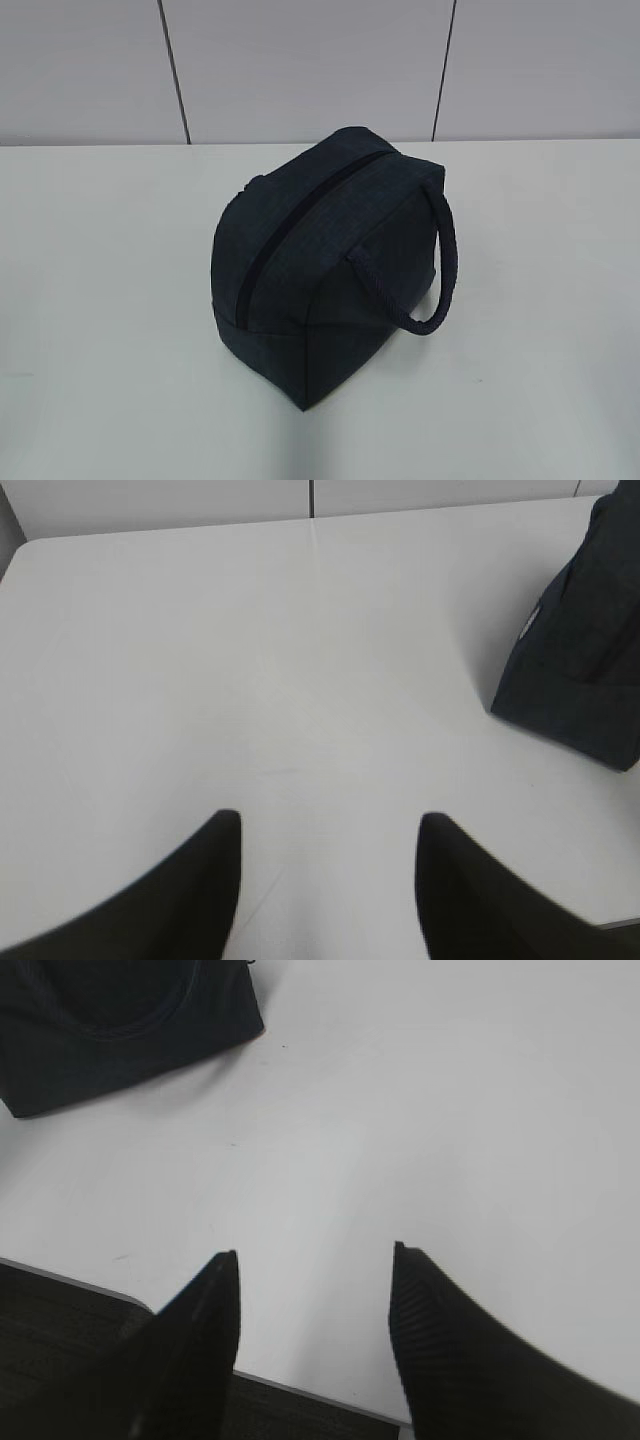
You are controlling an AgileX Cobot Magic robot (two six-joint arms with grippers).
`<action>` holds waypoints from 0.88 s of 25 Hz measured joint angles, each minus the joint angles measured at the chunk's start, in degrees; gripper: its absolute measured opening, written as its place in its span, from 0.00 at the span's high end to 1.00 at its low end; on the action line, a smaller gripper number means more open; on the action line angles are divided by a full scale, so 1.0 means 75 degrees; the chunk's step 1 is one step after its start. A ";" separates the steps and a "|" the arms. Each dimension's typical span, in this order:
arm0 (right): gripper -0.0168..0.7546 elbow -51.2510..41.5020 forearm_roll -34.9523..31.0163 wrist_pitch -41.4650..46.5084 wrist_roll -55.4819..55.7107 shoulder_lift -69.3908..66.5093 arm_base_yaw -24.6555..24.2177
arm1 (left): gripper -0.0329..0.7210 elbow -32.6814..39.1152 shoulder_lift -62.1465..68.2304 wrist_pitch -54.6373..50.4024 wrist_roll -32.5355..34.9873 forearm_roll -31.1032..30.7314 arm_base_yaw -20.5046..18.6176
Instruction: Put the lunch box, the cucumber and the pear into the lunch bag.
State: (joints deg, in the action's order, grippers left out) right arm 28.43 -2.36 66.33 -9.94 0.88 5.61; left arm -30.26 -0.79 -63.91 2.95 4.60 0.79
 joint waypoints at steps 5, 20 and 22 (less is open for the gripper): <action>0.47 0.0000 0.0000 0.0000 0.0000 0.0000 0.0000 | 0.53 0.0000 0.0000 0.0000 0.0000 0.0000 0.0000; 0.47 0.0000 0.0000 0.0000 0.0000 0.0000 0.0000 | 0.56 0.0000 0.0000 0.0000 0.0000 0.0000 0.0000; 0.47 0.0000 0.0000 0.0000 0.0000 0.0000 0.0000 | 0.57 0.0000 0.0000 0.0000 0.0000 0.0000 0.0000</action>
State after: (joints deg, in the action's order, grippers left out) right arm 28.43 -2.36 66.33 -9.94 0.88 5.61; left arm -30.26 -0.79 -63.91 2.95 4.60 0.79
